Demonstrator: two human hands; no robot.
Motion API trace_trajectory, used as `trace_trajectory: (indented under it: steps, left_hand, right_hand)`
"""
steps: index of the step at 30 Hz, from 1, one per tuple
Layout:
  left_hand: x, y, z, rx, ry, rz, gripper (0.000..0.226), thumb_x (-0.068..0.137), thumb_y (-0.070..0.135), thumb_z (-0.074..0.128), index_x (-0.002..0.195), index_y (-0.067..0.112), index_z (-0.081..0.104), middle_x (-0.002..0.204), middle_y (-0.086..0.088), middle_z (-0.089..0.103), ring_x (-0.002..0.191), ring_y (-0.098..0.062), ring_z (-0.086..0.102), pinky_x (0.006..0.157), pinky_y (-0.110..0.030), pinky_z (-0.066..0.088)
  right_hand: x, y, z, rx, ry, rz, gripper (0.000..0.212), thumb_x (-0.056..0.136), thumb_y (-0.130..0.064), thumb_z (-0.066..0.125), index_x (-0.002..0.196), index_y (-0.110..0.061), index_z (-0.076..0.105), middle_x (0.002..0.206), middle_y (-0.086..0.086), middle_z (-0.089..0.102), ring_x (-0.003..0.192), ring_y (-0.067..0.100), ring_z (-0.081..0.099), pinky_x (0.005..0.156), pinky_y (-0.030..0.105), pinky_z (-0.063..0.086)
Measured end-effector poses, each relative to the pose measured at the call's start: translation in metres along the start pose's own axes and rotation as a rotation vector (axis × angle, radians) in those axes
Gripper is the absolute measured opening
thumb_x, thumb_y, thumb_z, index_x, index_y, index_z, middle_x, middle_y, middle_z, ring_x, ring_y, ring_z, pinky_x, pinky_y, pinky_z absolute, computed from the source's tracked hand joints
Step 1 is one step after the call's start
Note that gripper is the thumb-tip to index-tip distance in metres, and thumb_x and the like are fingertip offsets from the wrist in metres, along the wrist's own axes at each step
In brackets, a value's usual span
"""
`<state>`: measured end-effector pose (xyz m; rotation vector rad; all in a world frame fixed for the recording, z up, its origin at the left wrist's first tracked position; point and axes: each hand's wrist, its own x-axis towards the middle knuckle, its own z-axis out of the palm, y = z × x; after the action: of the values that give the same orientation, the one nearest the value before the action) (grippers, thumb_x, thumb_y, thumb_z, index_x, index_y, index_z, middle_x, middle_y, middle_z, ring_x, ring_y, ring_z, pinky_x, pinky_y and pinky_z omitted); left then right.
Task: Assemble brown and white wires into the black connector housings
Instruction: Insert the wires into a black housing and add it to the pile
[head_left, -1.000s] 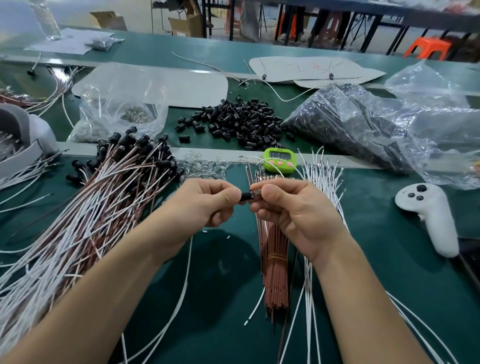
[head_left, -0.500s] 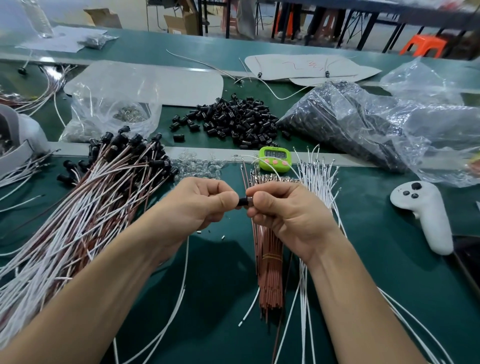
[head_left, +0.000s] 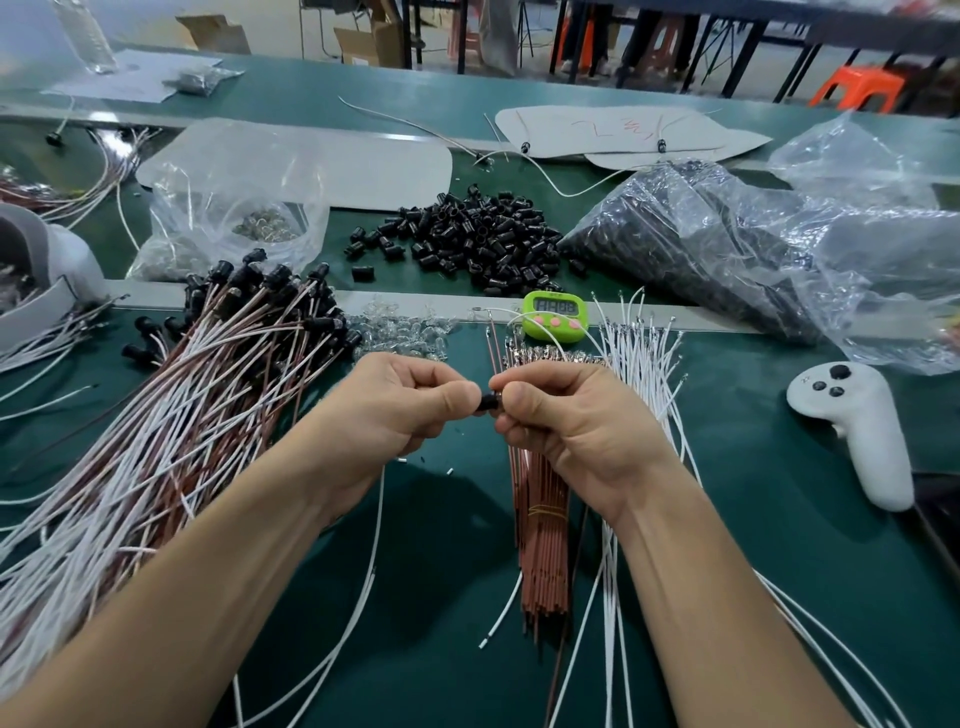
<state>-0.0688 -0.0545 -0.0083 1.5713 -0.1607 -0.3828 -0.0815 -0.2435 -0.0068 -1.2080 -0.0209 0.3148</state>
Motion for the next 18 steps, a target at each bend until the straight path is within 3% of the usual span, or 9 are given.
trace_trajectory:
  steps: [2, 6, 11, 18]
  left_hand:
    - [0.001, 0.001, 0.003, 0.004, 0.005, 0.014, 0.023, 0.082, 0.040, 0.071, 0.066, 0.024, 0.072, 0.053, 0.008, 0.036, 0.048, -0.006, 0.024, 0.044, -0.018, 0.019]
    - [-0.001, 0.006, -0.001, 0.125, -0.032, -0.017, 0.039, 0.089, 0.050, 0.052, 0.065, 0.022, 0.063, 0.058, 0.000, 0.053, 0.051, -0.009, 0.044, 0.048, -0.016, 0.033]
    - [-0.004, 0.007, -0.008, 0.232, -0.096, -0.089, 0.047, 0.101, 0.042, 0.050, 0.062, 0.022, 0.065, 0.057, -0.004, 0.054, 0.057, -0.019, 0.040, 0.049, -0.022, 0.028]
    - [-0.002, 0.004, -0.008, 0.215, -0.148, -0.064, 0.049, 0.089, 0.054, 0.053, 0.057, 0.019, 0.067, 0.044, 0.001, 0.041, 0.043, -0.010, 0.031, 0.043, -0.017, 0.024]
  right_hand:
    - [0.001, 0.002, 0.002, 0.002, -0.007, 0.000, 0.013, 0.071, -0.015, 0.077, 0.082, -0.013, 0.084, 0.075, 0.009, 0.075, 0.058, 0.010, 0.066, 0.058, 0.019, 0.055]
    - [0.002, 0.003, 0.006, -0.085, -0.025, -0.013, 0.015, 0.073, -0.017, 0.077, 0.086, -0.014, 0.084, 0.074, 0.010, 0.073, 0.062, 0.012, 0.068, 0.059, 0.019, 0.055]
    - [0.000, 0.004, 0.005, -0.105, -0.037, -0.025, 0.013, 0.073, -0.018, 0.078, 0.084, -0.013, 0.084, 0.073, 0.010, 0.073, 0.061, 0.013, 0.068, 0.057, 0.019, 0.054]
    - [0.000, 0.002, 0.001, -0.072, -0.067, -0.014, 0.014, 0.073, -0.020, 0.079, 0.084, -0.014, 0.084, 0.073, 0.007, 0.073, 0.061, 0.012, 0.067, 0.059, 0.021, 0.054]
